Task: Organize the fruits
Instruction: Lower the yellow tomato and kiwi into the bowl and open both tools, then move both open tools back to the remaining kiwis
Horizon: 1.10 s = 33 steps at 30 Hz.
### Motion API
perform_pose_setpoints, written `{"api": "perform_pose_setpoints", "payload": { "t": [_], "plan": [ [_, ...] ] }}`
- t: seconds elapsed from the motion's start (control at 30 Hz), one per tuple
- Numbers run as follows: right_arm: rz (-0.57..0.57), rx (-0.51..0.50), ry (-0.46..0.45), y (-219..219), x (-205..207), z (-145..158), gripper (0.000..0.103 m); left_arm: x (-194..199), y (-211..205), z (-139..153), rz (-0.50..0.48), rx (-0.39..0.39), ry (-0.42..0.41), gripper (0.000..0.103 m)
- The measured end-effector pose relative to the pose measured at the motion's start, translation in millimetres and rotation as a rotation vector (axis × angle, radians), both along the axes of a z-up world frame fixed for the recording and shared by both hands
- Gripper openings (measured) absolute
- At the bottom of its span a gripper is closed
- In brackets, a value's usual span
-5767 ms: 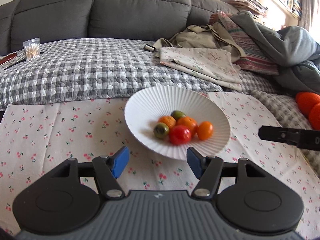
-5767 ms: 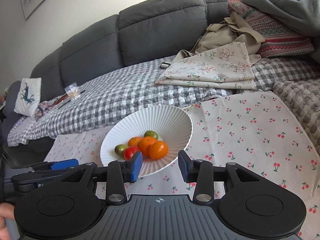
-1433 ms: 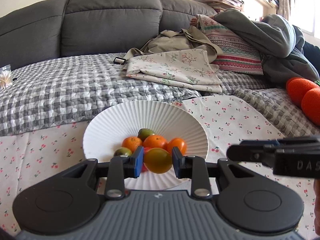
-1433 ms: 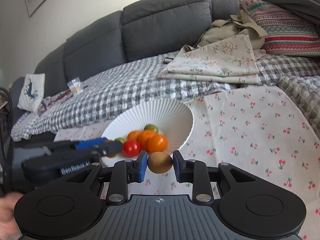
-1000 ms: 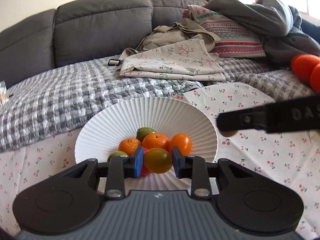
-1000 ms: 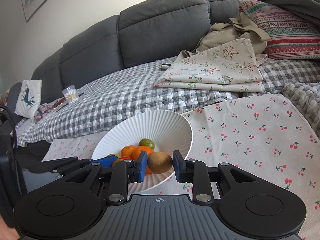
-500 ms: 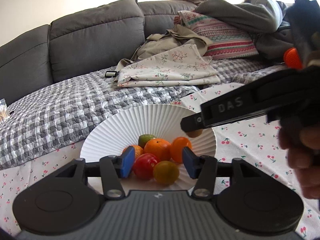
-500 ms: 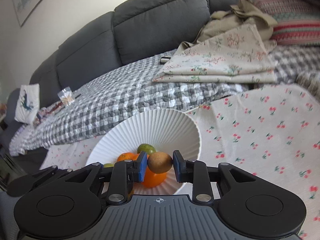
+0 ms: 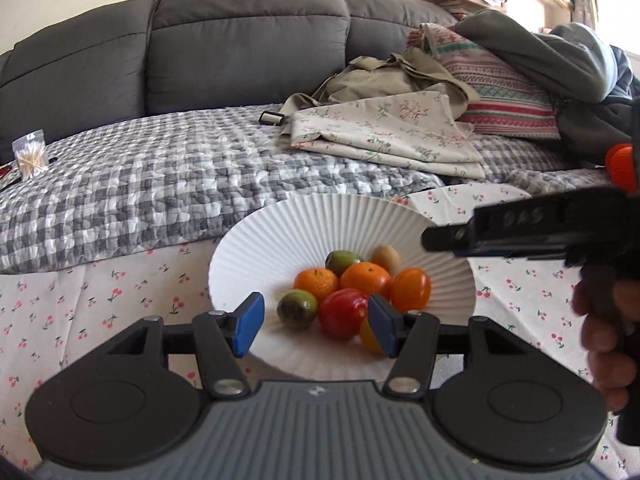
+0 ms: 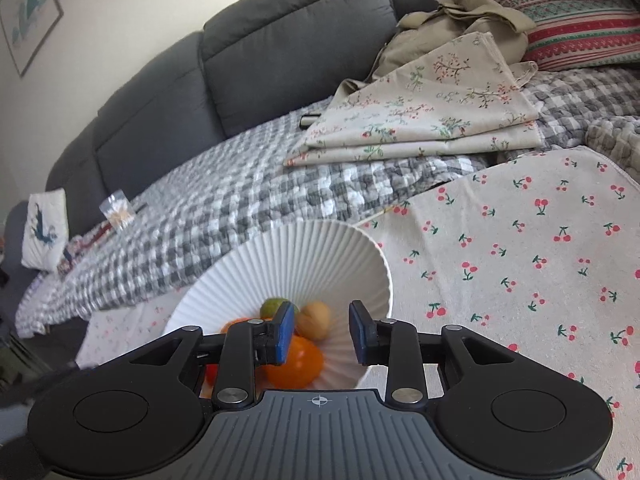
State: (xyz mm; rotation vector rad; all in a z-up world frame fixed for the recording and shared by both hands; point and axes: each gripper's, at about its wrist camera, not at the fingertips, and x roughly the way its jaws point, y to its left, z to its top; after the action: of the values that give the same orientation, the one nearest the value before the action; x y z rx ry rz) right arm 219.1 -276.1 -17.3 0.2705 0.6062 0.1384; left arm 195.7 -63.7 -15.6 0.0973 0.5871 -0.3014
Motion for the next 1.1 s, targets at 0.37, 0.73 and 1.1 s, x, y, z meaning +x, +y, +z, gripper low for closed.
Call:
{"api": "perform_pose_setpoints", "payload": {
  "t": [0.37,0.73,1.1],
  "plan": [
    [0.018,-0.009,-0.003,12,-29,21,0.038,-22,6,11,0.024,0.016,0.03,0.068],
    [0.081,-0.107,-0.031,33,-86,37,0.047,-48,20,21,0.014,0.004,0.055,0.071],
    [0.118,-0.189,-0.056,41,-138,43,0.052,-66,23,6,-0.055,0.014,0.164,0.072]
  ]
}}
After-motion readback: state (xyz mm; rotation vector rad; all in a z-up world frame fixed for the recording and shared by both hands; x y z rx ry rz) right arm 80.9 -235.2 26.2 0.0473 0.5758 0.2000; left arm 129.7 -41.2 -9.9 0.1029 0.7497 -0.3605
